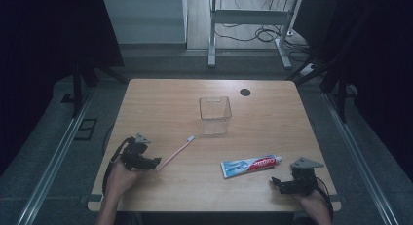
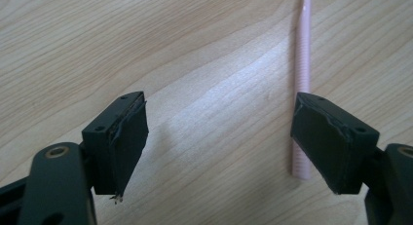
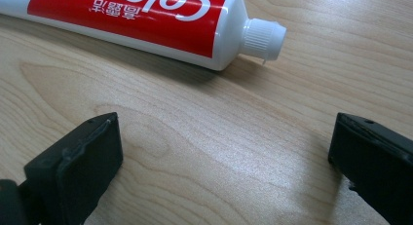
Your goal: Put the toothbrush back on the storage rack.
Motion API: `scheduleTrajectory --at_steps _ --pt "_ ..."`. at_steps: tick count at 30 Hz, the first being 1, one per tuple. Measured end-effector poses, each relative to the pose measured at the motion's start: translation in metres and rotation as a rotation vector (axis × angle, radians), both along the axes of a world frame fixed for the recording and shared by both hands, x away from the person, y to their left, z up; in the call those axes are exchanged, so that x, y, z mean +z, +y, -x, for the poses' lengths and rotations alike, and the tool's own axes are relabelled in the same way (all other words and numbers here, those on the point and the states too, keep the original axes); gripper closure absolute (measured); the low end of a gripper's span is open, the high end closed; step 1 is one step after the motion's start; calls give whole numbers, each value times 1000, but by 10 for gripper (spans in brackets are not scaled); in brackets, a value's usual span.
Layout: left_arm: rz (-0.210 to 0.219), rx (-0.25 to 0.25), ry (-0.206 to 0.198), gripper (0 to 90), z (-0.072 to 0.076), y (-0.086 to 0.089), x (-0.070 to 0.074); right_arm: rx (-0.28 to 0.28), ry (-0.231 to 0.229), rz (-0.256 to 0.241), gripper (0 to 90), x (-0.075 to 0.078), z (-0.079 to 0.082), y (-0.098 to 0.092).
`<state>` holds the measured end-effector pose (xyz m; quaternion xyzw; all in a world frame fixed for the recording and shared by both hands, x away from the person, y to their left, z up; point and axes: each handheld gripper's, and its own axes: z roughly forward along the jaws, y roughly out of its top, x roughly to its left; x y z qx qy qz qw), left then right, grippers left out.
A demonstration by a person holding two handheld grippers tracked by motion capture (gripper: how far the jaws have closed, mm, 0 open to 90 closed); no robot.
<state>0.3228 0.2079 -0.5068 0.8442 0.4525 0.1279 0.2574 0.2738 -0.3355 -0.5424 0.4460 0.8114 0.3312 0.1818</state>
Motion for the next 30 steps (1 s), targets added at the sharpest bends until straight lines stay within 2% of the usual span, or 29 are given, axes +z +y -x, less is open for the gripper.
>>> scheduleTrajectory --at_steps 4,8,18,26,30 --pt "-14 -32 21 217 -5 -7 5 0 0 0 0 0 0 0" --pt "-20 -41 39 217 -8 -13 8 0 0 0 0 0 0 0" --pt "-88 -109 87 220 -24 -35 17 0 0 0 0 0 0 0" --pt "-157 -179 111 288 -37 -59 21 0 -2 0 0 0 0 0" --pt "-166 -196 121 344 -41 -66 21 0 -2 1 0 0 0 0"
